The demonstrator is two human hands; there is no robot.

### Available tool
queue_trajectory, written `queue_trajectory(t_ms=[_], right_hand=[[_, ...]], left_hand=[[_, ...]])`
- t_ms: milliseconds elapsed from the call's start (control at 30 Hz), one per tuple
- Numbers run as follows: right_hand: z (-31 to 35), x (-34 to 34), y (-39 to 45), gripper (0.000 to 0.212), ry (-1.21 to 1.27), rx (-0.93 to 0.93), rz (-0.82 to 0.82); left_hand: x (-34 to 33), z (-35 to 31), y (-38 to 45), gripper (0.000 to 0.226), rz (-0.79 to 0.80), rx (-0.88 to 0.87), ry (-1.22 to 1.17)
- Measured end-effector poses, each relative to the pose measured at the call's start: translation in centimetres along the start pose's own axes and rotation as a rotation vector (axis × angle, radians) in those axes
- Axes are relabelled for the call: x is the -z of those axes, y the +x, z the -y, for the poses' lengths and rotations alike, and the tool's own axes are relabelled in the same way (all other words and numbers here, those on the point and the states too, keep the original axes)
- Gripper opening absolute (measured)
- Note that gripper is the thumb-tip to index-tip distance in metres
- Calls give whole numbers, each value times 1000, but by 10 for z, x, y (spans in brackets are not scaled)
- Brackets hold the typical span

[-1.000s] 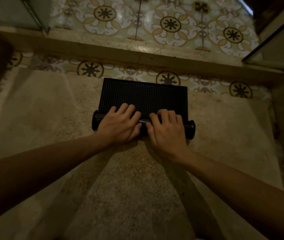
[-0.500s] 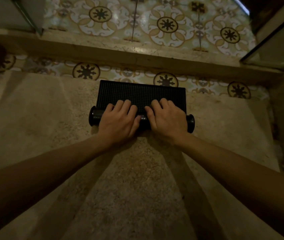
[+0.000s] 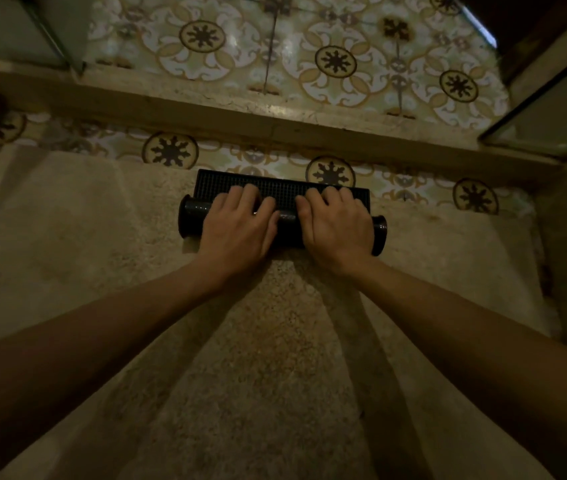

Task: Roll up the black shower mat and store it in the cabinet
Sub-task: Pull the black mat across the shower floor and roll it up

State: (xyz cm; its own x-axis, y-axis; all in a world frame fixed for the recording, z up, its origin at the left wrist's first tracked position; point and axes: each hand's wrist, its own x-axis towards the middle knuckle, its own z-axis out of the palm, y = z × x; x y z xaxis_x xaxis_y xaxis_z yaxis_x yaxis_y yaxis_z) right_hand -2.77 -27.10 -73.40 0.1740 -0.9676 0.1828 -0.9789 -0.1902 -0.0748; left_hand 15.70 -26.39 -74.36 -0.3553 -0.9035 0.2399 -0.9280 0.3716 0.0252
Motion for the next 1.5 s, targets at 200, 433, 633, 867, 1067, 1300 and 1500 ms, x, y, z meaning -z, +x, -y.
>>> queue_trajectory(t_ms=[200, 433, 633, 867, 1067, 1300, 1500], right_hand=[[-2, -1, -2, 38, 33, 41, -66], [-10, -6, 13, 39, -55, 57, -53], [-16, -7, 30, 47, -11, 35, -33], [-13, -12, 8, 44, -16, 18, -102], [-19, -6, 62, 54, -54, 12, -30], [-25, -7, 61, 68, -20, 70, 41], [-47, -1, 45, 92, -12, 251, 226]], left_hand=[[-1, 9, 17, 37, 35, -76, 33], [-2, 7, 37, 44, 83, 24, -20], [-10, 0, 19, 37, -25, 116, -12], [-9, 16, 55, 40, -18, 39, -14], [-6, 22, 88, 55, 8, 128, -72], [-8, 26, 87, 70, 90, 116, -50], [-7, 35, 64, 64, 124, -17, -95]])
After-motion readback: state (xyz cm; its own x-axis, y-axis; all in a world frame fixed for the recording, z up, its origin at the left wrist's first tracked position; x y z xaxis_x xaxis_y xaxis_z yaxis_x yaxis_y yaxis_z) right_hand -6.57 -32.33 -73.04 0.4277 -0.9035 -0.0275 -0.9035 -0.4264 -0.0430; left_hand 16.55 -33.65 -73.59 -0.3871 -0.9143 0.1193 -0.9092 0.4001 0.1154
